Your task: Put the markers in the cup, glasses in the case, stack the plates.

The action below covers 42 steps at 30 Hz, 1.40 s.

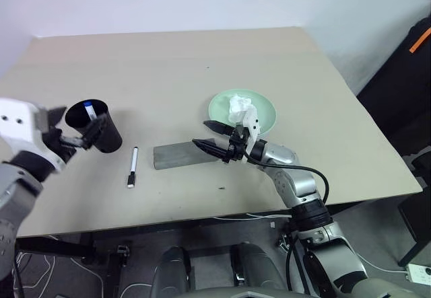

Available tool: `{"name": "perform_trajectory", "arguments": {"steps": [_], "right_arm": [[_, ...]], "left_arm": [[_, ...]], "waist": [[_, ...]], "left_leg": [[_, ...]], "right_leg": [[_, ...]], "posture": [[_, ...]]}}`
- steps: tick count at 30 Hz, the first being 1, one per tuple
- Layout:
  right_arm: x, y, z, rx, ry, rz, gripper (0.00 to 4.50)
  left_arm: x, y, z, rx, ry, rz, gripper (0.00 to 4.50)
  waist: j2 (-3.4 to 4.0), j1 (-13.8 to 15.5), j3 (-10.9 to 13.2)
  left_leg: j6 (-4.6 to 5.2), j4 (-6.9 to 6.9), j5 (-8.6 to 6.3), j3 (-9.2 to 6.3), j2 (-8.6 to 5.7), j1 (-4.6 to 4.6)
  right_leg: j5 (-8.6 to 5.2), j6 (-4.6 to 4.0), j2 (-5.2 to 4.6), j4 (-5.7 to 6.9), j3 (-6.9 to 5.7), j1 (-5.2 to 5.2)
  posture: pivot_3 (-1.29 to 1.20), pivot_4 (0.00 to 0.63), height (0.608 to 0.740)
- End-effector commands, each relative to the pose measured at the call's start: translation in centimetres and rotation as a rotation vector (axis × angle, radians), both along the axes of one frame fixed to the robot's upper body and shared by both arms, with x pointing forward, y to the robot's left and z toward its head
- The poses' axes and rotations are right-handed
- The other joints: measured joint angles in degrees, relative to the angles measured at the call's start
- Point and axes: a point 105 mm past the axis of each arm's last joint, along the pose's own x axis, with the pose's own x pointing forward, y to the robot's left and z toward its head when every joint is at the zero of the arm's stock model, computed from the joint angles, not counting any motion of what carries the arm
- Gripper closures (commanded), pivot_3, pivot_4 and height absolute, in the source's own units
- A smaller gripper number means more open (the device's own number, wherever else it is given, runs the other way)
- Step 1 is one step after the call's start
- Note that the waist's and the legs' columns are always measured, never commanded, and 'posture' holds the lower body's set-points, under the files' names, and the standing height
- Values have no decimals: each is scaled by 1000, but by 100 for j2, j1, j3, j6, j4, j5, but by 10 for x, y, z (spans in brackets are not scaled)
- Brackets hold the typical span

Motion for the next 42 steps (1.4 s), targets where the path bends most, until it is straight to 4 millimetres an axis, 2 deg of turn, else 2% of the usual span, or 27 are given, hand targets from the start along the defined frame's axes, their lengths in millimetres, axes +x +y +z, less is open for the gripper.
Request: {"name": "perform_trajectory", "arguments": {"steps": [1, 5, 7, 9, 14, 20, 24, 34, 35, 39, 42], "right_arm": [[1, 3, 14, 15, -60, 22, 1021], [6, 3, 14, 8, -65, 18, 1021], [6, 2, 13, 1, -68, 17, 1021], [6, 2, 12, -3, -69, 19, 1021], [7, 0, 8, -33, -74, 3, 1021], [6, -1, 11, -24, -77, -12, 1021], [7, -5, 10, -24, -73, -34, 1021], [9, -5, 9, -22, -73, -53, 1021], [9, -5, 9, -19, -71, -55, 1021], [8, -6, 9, -17, -70, -57, 1021], [8, -8, 9, -15, -67, -56, 1021]], "left_arm": [[-9, -14, -2, 14, 39, 29, 30], [-13, -30, -26, -40, 159, 5, 30], [-12, -29, -42, -55, 247, 43, 30], [-10, -29, -50, -46, 288, 61, 30], [9, -24, -79, -72, 412, 195, 30], [18, -30, -101, -58, 540, 213, 30], [12, -32, -109, -28, 617, 183, 855], [13, -31, -107, -25, 649, 184, 4312], [13, -32, -108, -20, 652, 178, 4453], [14, -32, -106, -31, 640, 181, 4453], [25, -32, -90, -79, 543, 161, 4453]], "waist": [[0, -1, 1], [-1, -6, 1], [0, -6, 1], [-1, -5, 1], [-2, 13, 2], [-6, -2, 2], [-6, -6, 2], [-5, -3, 1], [-4, -3, 1], [-4, -4, 1], [-4, -2, 1]], "left_leg": [[0, 0, 0, 0, -1, 0], [-1, 2, -1, -2, -3, 3], [-1, 2, -1, -4, -3, 3], [-1, 1, 0, -8, -3, 3], [0, 8, 0, -7, -9, 3], [0, 6, 0, -7, -10, 2], [0, 1, 0, -9, -9, 2], [-1, 3, 0, -11, -11, 5], [-1, 3, 0, -12, -11, 6], [-1, 3, 0, -18, -11, 6], [-1, 3, 0, -19, -12, 6]], "right_leg": [[0, -1, -1, 0, 0, 0], [0, -2, -2, 0, 5, 1], [0, -2, -1, 0, 5, 1], [0, -2, 2, 0, 5, 1], [0, -2, 0, -1, 5, 8], [1, -1, 4, 0, 6, 4], [3, 5, 7, 0, 5, 1], [1, 0, 4, 2, 7, 5], [1, 0, 4, 2, 7, 5], [2, 0, 3, 2, 7, 5], [1, 0, 2, 3, 7, 6]], "posture": [[0, 150, 726], [0, 150, 726], [0, 150, 726], [0, 150, 726], [0, 150, 726], [0, 150, 726], [0, 150, 726], [0, 150, 726], [0, 150, 726], [0, 150, 726], [0, 150, 726]]}}
